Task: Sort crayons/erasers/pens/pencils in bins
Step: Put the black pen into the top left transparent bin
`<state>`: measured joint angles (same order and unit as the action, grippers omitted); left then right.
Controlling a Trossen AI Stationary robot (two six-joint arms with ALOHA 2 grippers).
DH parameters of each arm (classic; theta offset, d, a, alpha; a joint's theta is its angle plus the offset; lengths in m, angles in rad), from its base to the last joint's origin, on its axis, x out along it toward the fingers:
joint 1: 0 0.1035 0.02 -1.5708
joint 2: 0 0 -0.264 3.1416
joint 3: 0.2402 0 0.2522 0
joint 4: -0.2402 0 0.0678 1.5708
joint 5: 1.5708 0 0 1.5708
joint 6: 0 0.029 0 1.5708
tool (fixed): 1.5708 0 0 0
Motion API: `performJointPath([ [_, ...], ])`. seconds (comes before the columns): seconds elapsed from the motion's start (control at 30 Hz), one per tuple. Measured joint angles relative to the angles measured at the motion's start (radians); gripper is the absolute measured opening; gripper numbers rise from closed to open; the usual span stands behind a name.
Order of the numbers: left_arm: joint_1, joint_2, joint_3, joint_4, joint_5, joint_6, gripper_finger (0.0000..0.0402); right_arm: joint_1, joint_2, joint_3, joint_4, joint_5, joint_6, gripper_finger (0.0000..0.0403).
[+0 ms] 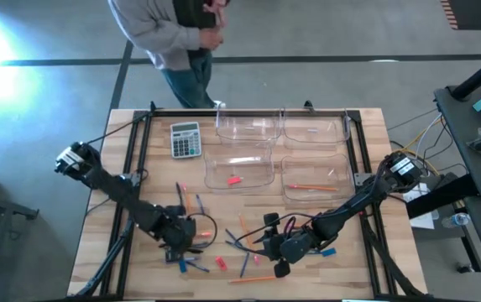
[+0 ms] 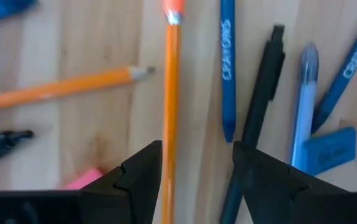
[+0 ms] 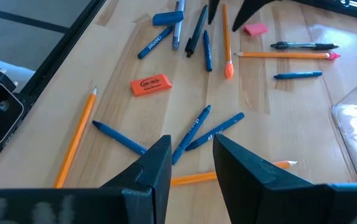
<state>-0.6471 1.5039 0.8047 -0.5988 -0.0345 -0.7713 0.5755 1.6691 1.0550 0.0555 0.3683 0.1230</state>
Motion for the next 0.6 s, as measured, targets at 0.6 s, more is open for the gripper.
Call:
performJointPath([
  [0.6,-0.041,-0.010,0.029,0.004,0.041,-0.009,0.0182,0.000,0.000,0.000,0.001,0.001,-0.002,0.0109],
])
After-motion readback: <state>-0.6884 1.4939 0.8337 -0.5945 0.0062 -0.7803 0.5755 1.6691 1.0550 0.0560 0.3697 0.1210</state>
